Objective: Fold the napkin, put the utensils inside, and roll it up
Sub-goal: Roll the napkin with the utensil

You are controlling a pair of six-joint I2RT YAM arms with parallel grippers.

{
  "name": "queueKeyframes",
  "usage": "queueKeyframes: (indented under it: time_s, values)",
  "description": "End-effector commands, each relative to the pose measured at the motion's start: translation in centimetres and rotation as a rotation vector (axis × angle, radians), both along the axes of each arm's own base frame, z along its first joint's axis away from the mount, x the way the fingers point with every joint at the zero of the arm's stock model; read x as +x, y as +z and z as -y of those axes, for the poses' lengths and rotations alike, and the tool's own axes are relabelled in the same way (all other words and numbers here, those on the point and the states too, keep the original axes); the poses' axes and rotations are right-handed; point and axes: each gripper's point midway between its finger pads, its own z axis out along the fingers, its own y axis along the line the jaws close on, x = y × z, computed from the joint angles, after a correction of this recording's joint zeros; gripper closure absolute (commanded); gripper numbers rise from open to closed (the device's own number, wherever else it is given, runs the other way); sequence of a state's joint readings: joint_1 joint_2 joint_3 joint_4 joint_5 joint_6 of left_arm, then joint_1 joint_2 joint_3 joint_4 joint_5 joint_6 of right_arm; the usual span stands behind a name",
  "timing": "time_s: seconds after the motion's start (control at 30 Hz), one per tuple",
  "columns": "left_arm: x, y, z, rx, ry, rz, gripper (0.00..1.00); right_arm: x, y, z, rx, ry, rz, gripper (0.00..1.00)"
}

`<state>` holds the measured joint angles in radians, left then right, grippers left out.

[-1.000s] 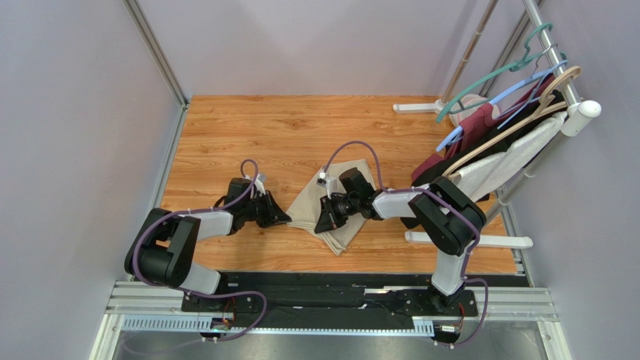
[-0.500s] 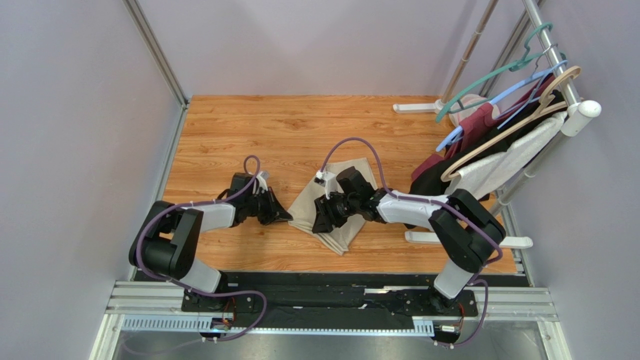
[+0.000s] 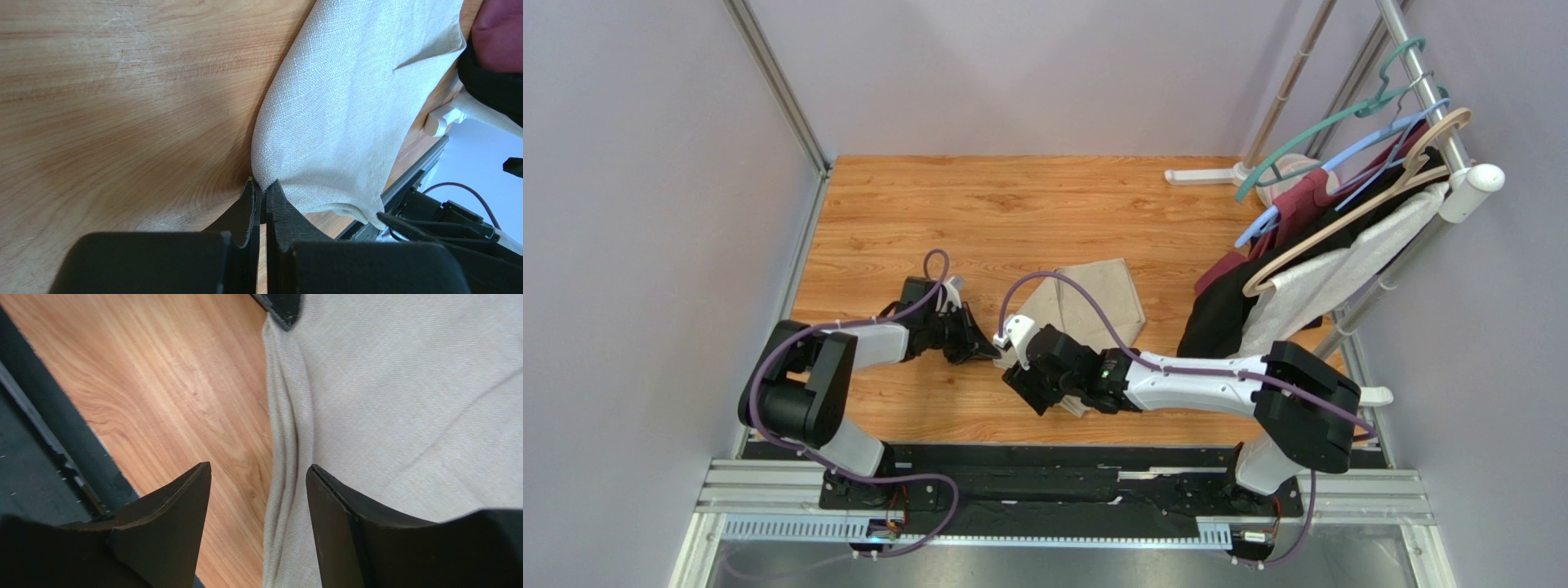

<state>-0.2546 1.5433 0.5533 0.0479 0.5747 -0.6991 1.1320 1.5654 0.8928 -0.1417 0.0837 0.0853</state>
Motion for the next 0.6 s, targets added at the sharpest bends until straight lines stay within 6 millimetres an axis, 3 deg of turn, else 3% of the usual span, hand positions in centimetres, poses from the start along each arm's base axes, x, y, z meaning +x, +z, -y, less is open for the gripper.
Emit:
queueKeyframes:
  time_s: [0.0, 0.23, 0.57]
  values:
    - [0.4, -0.1, -0.3, 0.017, -0.013, 0.007, 1.00, 2.3, 0.9, 1.0, -0.067, -0.083, 0.188, 0.37]
    - [0.5, 0.0, -0.4, 0.014, -0.012, 0.010, 1.00, 1.1, -1.5, 1.0, -0.203, -0.030, 0.268, 0.37]
    - [0.7, 0.2, -0.5, 0.010, -0.008, 0.015, 1.00, 2.1, -3.4, 2.6, -0.337, -0.109, 0.371, 0.43]
